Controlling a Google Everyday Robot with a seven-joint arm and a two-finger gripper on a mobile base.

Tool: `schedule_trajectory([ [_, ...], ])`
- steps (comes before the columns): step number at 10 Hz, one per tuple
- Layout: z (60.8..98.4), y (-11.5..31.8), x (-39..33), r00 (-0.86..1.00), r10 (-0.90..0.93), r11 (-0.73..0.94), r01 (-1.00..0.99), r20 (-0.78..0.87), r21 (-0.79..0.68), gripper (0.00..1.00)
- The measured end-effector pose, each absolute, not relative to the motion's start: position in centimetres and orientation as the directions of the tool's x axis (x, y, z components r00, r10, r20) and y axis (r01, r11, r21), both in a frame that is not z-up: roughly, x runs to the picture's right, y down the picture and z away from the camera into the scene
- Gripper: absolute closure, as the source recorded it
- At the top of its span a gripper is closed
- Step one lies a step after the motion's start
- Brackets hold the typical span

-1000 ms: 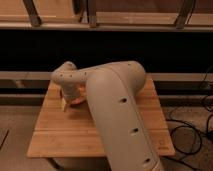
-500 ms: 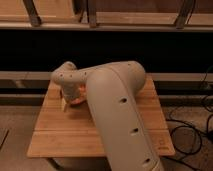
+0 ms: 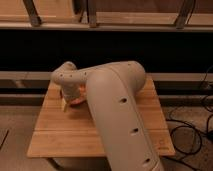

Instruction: Place the pepper in the ceramic cup

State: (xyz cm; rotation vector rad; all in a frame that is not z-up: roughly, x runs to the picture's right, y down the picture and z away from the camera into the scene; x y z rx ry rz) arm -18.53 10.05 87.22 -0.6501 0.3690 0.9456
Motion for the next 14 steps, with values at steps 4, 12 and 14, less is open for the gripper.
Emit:
schedule_trajectory([
  [4, 86.9, 9.4, -19.1, 0.551, 0.633, 0.427, -0.834, -0.543, -0.349, 0.20],
  [12, 84.6, 10.1, -19.7, 0.400, 0.757, 0.312, -0.916, -0.516, -0.252, 0.20],
  [14, 83.8, 11.2, -16.8, 0.307, 0.788, 0.248, -0.952, -0.533, -0.181, 0.20],
])
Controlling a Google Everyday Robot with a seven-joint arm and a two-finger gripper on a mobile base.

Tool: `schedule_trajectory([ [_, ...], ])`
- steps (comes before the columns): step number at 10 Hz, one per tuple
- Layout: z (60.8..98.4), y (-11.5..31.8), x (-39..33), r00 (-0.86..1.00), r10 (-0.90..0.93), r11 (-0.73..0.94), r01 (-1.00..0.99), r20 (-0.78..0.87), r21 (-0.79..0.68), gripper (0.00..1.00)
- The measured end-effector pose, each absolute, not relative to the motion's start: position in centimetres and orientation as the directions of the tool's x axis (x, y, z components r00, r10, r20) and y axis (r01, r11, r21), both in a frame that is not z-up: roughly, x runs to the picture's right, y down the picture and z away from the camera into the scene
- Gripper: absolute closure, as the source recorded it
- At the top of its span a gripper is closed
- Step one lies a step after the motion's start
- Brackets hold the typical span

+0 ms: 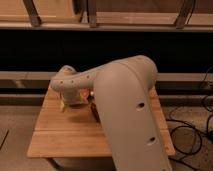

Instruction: Place the pepper in the ceramic cup

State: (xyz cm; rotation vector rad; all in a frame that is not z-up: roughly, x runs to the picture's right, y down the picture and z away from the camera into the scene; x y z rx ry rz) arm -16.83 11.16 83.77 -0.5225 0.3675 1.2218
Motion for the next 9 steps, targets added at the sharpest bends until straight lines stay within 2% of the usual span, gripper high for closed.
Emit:
schedule_trajectory([
  [4, 83.5, 13.8, -11.4, 0.239, 0.776, 0.210, -0.970, -0.583, -0.119, 0.20],
  [6, 84.4, 14.3, -10.3, 0.299, 0.744, 0.254, -0.954, -0.597, -0.160, 0.20],
  [9, 87.8, 13.2, -11.0, 0.473, 0.669, 0.380, -0.881, -0.573, -0.284, 0.20],
])
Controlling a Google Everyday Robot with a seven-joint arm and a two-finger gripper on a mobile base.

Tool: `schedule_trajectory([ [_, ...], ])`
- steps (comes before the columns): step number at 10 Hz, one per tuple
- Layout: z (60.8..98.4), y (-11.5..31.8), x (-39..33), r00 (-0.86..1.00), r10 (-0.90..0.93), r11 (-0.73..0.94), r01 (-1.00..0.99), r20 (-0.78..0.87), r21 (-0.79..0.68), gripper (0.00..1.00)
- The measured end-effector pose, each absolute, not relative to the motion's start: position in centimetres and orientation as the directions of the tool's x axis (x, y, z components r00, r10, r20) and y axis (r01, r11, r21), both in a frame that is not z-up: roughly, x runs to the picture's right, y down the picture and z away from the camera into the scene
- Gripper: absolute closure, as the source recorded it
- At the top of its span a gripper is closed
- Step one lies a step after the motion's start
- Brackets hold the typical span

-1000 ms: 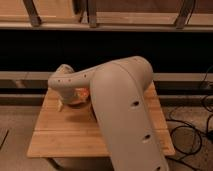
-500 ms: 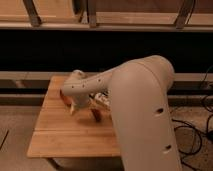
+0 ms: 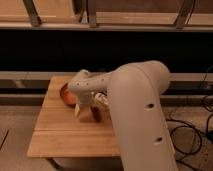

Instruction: Place the pepper in the ceramic cup

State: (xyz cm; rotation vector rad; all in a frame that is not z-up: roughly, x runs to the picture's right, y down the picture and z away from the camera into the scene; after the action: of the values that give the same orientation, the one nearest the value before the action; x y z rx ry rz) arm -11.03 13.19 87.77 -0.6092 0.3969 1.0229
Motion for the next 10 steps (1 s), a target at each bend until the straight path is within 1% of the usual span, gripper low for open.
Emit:
schedule_trajectory([
  [2, 90.0, 12.3, -12.0, 0.572, 0.604, 0.447, -0.820, -0.555, -0.357, 0.20],
  [5, 91.3, 13.1, -12.0, 0.588, 0.555, 0.437, -0.808, -0.588, -0.395, 0.20],
  [10, 89.5, 14.4, -10.6, 0.493, 0.566, 0.392, -0.866, -0.660, -0.310, 0.20],
])
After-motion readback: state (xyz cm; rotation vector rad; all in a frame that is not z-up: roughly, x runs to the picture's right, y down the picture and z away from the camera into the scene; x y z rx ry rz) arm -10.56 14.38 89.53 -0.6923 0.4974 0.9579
